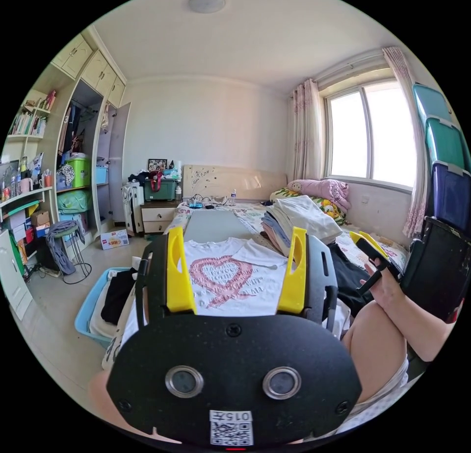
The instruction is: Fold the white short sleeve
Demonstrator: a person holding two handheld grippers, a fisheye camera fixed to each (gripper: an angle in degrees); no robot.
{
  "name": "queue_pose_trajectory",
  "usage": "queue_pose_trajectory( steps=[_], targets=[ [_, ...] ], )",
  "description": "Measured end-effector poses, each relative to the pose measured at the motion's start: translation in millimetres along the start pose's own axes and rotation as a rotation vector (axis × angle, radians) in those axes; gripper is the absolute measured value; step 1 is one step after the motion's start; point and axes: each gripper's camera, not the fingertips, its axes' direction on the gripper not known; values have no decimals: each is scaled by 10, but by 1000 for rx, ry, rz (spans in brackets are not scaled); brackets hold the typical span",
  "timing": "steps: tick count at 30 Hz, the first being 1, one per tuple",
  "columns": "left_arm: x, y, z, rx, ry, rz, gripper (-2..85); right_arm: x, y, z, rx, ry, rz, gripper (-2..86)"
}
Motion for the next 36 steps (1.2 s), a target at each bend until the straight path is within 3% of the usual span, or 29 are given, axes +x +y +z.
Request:
queue_pose_trajectory(
  steps=[21,28,36],
  targets=[
    [-364,101,615,-76,115,30,309,-110,-62,717,-74,-6,-21,316],
    [-785,137,1020,-265,174,-40,257,187,40,1290,-103,-38,-10,312],
    [-1042,290,1454,-339,146,-85,233,496,80,1798,-100,-86,129,304]
  ],
)
